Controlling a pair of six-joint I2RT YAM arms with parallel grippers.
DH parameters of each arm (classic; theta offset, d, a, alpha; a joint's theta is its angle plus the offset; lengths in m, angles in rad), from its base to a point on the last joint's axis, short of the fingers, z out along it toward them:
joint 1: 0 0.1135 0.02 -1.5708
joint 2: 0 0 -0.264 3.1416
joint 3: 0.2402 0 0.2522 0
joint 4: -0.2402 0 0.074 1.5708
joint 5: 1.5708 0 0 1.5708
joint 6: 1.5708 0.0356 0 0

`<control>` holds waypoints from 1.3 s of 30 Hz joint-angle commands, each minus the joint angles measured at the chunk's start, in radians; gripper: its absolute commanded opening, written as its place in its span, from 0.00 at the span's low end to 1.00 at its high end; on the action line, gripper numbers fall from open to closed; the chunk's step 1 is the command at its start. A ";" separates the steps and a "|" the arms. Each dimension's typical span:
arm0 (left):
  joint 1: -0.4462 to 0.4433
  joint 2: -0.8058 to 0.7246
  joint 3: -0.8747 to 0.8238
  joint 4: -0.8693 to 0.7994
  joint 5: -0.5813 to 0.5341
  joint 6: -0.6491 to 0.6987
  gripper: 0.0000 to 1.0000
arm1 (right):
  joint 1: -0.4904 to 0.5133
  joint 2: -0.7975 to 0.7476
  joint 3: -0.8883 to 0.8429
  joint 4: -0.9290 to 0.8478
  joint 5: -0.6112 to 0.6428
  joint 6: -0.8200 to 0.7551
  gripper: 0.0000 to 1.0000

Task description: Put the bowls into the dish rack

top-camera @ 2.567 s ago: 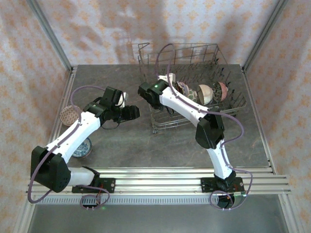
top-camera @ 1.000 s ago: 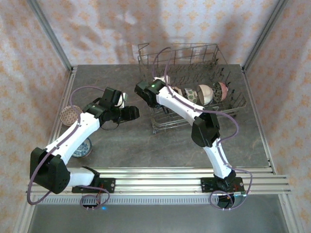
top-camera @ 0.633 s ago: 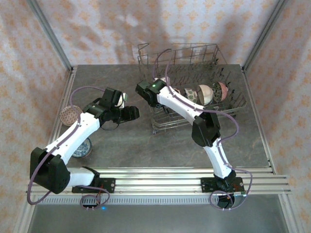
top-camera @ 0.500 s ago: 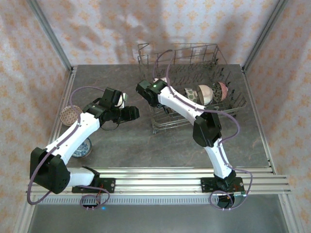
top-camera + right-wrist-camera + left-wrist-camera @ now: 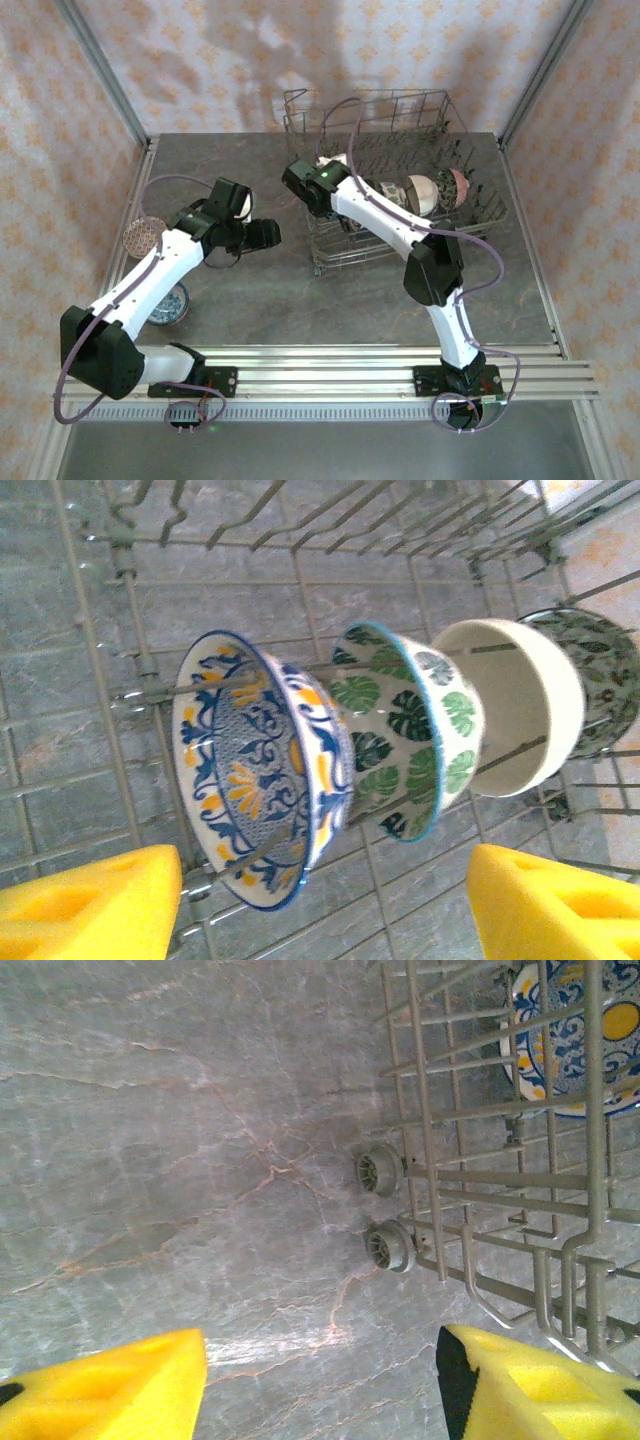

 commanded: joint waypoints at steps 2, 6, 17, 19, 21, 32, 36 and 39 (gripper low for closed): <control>0.027 -0.057 0.057 -0.138 -0.113 0.030 0.65 | -0.014 -0.081 -0.015 -0.033 0.070 0.005 0.77; 0.073 -0.117 0.062 -0.222 -0.162 0.033 0.67 | -0.037 -0.127 -0.044 0.004 0.050 -0.006 0.78; 0.346 -0.207 0.014 -0.495 -0.325 0.056 0.82 | -0.101 -0.340 -0.213 0.147 -0.079 -0.061 0.79; 0.400 -0.199 -0.010 -0.498 -0.313 0.061 0.82 | -0.104 -0.360 -0.235 0.164 -0.098 -0.081 0.79; 0.451 -0.184 -0.037 -0.489 -0.297 0.069 0.82 | -0.111 -0.372 -0.253 0.171 -0.120 -0.099 0.79; 0.550 -0.017 -0.125 -0.412 -0.331 0.090 0.82 | -0.134 -0.425 -0.354 0.260 -0.249 -0.182 0.79; 0.552 0.043 -0.135 -0.360 -0.291 0.101 0.78 | -0.139 -0.426 -0.367 0.273 -0.272 -0.201 0.79; 0.551 0.095 -0.132 -0.351 -0.284 0.106 0.76 | -0.142 -0.426 -0.370 0.277 -0.281 -0.204 0.79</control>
